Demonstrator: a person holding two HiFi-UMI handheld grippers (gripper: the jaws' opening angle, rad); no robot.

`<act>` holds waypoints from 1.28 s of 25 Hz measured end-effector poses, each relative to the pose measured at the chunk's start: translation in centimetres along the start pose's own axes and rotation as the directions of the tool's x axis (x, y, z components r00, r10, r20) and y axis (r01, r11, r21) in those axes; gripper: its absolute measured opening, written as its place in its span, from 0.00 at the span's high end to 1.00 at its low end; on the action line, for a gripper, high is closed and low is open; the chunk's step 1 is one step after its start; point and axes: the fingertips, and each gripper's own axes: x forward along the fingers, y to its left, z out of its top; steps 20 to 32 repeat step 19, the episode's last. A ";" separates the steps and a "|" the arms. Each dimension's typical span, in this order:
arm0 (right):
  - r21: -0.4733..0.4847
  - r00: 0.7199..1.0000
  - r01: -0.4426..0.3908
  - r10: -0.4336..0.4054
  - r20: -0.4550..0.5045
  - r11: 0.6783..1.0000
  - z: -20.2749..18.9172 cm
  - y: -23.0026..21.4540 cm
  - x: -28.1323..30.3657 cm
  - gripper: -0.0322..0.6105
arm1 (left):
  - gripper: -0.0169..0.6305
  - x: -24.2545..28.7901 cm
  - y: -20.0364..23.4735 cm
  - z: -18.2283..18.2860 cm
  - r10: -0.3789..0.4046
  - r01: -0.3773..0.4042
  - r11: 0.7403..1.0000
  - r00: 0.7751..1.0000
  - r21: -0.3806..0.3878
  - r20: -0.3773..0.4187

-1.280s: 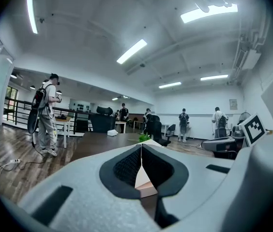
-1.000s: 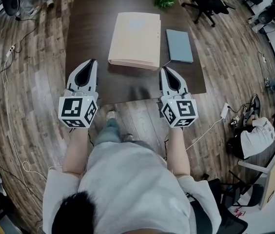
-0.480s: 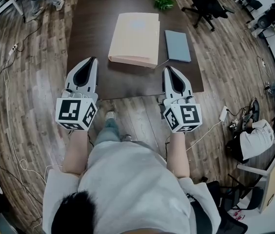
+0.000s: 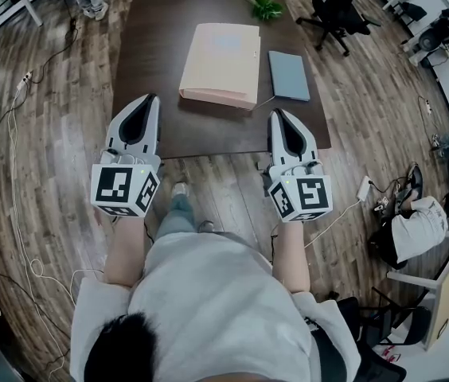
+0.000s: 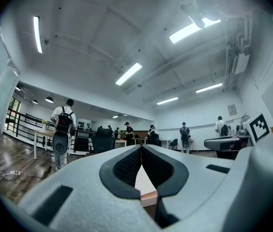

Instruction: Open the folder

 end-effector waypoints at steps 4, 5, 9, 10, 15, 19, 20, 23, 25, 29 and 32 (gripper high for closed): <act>0.001 1.000 0.002 -0.002 0.007 1.000 0.2 0.6 -0.9 0.93 | 0.96 -0.9 -0.2 -0.2 0.003 -0.003 1.000 1.000 -0.001 0.004; 0.002 1.000 0.002 -0.002 0.009 1.000 0.3 0.8 -1.0 0.93 | 0.96 -1.1 -0.2 -0.3 0.002 -0.002 1.000 1.000 -0.006 0.005; 0.002 1.000 0.000 0.000 0.014 1.000 0.5 1.1 -1.7 0.93 | 0.96 -1.7 -0.7 -0.3 -0.002 0.002 1.000 1.000 -0.012 0.007; 0.001 1.000 0.000 0.000 0.016 1.000 0.6 1.1 -1.8 0.93 | 0.96 -1.8 -0.9 -0.4 -0.003 0.003 1.000 1.000 -0.011 0.007; -0.002 1.000 0.001 -0.001 0.025 1.000 0.9 1.4 -2.6 0.93 | 0.96 -2.4 -1.4 -0.4 -0.008 0.008 1.000 1.000 -0.015 0.011; -0.003 0.999 0.005 -0.004 0.033 1.000 1.1 1.4 -2.8 0.93 | 0.96 -2.5 -1.5 -0.5 -0.010 0.010 1.000 1.000 -0.017 0.013; -0.003 0.999 0.005 -0.004 0.033 1.000 1.1 1.4 -2.8 0.93 | 0.96 -2.5 -1.5 -0.5 -0.010 0.010 1.000 1.000 -0.017 0.013; -0.003 0.999 0.005 -0.004 0.033 1.000 1.1 1.4 -2.8 0.93 | 0.96 -2.5 -1.5 -0.5 -0.010 0.010 1.000 1.000 -0.017 0.013; -0.003 0.999 0.005 -0.004 0.033 1.000 1.1 1.4 -2.8 0.93 | 0.96 -2.5 -1.5 -0.5 -0.010 0.010 1.000 1.000 -0.017 0.013; -0.003 0.999 0.005 -0.004 0.033 1.000 1.1 1.4 -2.8 0.93 | 0.96 -2.5 -1.5 -0.5 -0.010 0.010 1.000 1.000 -0.017 0.013; -0.003 0.999 0.005 -0.004 0.033 1.000 1.1 1.4 -2.8 0.93 | 0.96 -2.5 -1.5 -0.5 -0.010 0.010 1.000 1.000 -0.017 0.013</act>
